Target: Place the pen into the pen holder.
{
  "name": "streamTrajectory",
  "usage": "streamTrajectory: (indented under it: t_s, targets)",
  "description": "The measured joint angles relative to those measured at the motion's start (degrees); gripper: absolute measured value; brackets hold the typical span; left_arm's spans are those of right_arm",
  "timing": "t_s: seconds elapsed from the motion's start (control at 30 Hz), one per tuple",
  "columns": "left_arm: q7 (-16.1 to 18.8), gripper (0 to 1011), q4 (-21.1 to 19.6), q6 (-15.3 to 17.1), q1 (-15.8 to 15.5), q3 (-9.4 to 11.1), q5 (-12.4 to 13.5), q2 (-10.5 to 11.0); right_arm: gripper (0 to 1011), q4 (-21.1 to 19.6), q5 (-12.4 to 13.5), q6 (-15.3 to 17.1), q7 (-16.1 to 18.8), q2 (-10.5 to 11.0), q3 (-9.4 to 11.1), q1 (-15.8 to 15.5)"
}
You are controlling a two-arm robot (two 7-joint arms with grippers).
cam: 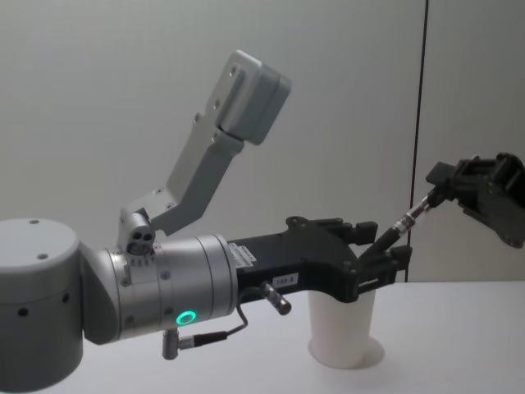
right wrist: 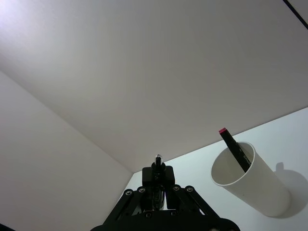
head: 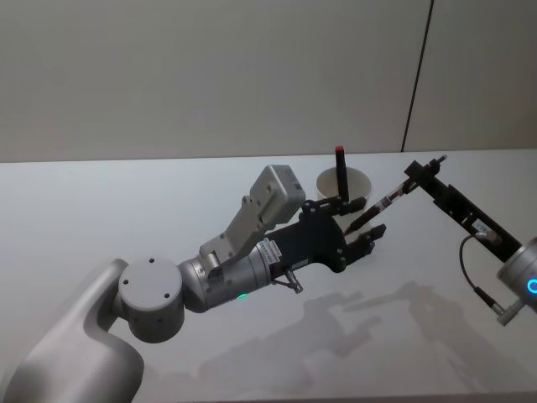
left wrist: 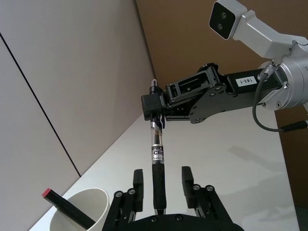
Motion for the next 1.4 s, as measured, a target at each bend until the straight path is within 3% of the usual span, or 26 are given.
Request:
streamTrajectory:
  t_s: [0.3, 0.57, 1.07, 1.4]
  targets:
    - [0.0, 776, 0.0, 0.01, 0.0, 0.0, 0.01, 0.0, 133, 0.26, -2.6, -1.66, 0.75, 0.53, -0.51, 0.42]
    - [0.0, 992, 0.0, 0.0, 0.0, 0.0, 0.01, 0.0, 133, 3.01, -8.26, -4.13, 3.35, 1.59, -0.67, 3.12]
    - [-0.01, 1004, 0.0, 0.0, 0.0, 0.0, 0.0, 0.0, 133, 11.4, -15.01, -8.07, 9.87, 2.91, -0.35, 11.08]
    - [-0.01, 1004, 0.0, -0.01, 0.0, 0.0, 0.0, 0.0, 133, 19.75, -18.5, -10.43, 17.46, 2.89, -1.03, 18.32]
